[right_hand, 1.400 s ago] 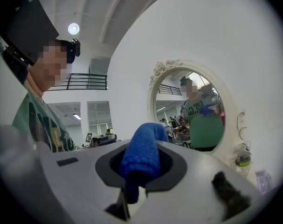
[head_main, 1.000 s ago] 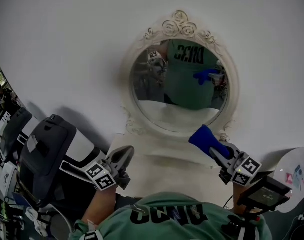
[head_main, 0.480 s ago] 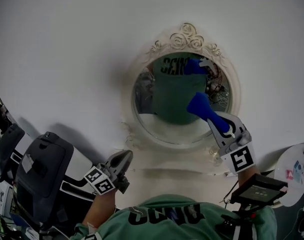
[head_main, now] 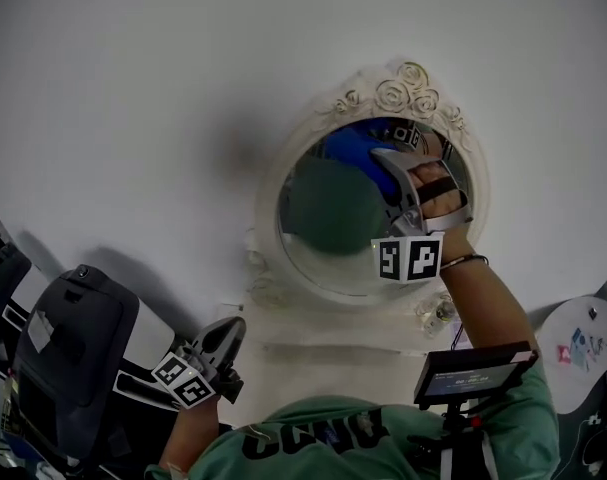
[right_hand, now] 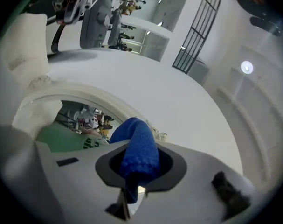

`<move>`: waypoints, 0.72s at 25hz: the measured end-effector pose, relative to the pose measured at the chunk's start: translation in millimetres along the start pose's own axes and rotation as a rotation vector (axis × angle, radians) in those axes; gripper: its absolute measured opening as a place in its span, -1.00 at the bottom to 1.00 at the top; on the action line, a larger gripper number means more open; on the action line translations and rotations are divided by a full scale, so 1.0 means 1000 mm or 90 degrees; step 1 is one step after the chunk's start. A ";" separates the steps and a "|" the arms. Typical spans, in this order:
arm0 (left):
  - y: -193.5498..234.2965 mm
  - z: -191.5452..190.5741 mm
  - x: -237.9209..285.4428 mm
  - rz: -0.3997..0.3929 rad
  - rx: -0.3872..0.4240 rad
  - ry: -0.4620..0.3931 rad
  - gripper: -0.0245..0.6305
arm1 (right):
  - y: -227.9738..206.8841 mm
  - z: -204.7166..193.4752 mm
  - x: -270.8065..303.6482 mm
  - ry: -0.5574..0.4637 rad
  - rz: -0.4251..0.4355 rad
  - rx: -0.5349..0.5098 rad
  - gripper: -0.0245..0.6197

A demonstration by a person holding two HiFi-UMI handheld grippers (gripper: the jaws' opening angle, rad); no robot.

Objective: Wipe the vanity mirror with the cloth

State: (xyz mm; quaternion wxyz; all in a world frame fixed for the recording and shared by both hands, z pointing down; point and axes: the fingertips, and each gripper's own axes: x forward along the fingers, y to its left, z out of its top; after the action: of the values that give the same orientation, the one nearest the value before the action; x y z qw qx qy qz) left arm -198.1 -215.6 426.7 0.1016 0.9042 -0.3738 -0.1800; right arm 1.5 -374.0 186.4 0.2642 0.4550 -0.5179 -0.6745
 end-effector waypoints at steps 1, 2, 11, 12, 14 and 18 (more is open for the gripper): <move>0.002 0.001 -0.006 0.006 0.001 -0.003 -0.93 | -0.001 0.001 0.008 0.010 -0.010 -0.025 -0.76; 0.003 0.003 -0.012 0.011 0.002 -0.008 -0.93 | -0.001 0.002 0.015 0.019 -0.020 -0.048 -0.76; 0.007 0.005 -0.031 0.044 0.000 -0.030 -0.93 | 0.005 -0.023 0.053 0.099 -0.028 -0.160 -0.76; 0.004 0.004 -0.030 0.043 -0.001 -0.031 -0.93 | 0.003 -0.031 0.050 0.109 -0.026 -0.163 -0.76; 0.000 0.003 -0.026 0.039 -0.002 -0.030 -0.93 | 0.002 -0.044 0.045 0.127 -0.024 -0.162 -0.76; 0.004 0.002 -0.019 0.027 -0.003 -0.025 -0.93 | -0.001 -0.064 0.041 0.157 -0.029 -0.156 -0.77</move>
State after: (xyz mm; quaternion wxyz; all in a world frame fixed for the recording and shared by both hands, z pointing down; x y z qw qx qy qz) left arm -213.6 -205.3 430.8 0.1000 0.8923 -0.3941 -0.1963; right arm 39.7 -437.0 168.6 0.3634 0.5104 -0.3851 -0.6776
